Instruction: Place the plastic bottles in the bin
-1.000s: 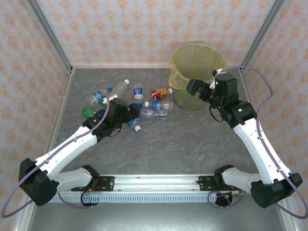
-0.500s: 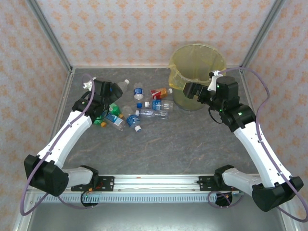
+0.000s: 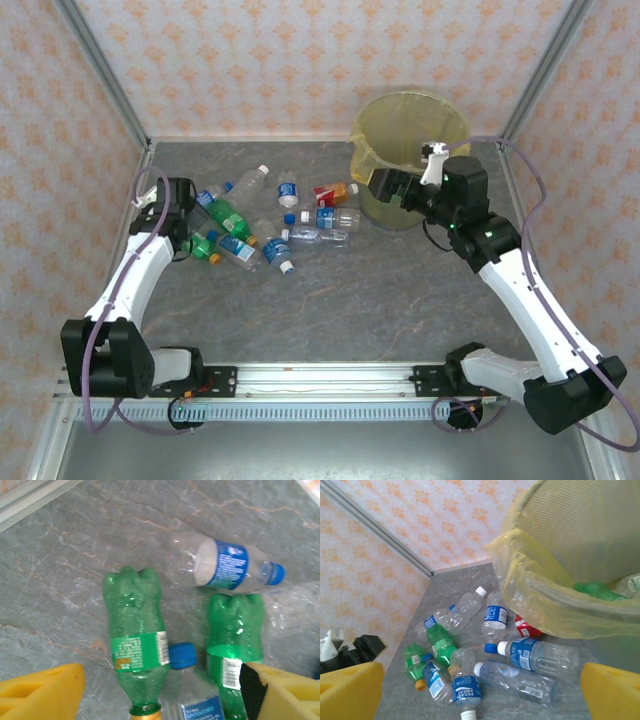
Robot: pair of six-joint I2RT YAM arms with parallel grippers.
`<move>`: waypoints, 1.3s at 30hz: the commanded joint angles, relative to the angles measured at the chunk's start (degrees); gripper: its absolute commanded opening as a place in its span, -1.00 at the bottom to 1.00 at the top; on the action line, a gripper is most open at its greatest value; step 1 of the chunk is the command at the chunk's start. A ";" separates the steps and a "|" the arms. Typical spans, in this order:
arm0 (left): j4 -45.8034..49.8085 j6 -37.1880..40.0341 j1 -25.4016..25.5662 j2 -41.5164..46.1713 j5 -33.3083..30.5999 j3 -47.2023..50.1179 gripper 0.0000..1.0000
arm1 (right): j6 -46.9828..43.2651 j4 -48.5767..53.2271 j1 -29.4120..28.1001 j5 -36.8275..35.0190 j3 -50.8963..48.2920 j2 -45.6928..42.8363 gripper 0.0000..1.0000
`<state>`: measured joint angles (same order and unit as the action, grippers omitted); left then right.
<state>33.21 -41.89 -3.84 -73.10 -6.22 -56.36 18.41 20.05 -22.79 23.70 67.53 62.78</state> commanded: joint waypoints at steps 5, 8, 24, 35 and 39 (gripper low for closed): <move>-3.66 1.20 -4.20 -6.22 6.31 2.81 0.59 | 1.06 -2.84 -1.87 1.33 -0.08 1.81 0.99; -5.81 1.95 -4.60 -8.15 7.47 2.93 0.59 | 0.92 -2.57 -1.95 0.65 0.15 1.56 0.99; -9.92 2.70 -5.13 -20.32 7.21 0.17 0.64 | 0.41 -1.79 -2.00 -0.59 -1.15 0.46 0.99; -12.47 3.13 -5.22 -24.67 6.48 0.32 0.50 | 0.75 -1.07 -2.02 -1.69 -1.79 -0.12 0.99; -13.07 2.95 -5.22 -23.37 6.57 1.02 0.37 | 1.02 -1.15 -2.00 -1.60 -2.12 -0.09 0.99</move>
<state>21.34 -39.07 -8.64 -97.58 1.26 -55.46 19.05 19.07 -24.45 23.35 65.89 64.12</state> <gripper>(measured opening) 0.695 0.996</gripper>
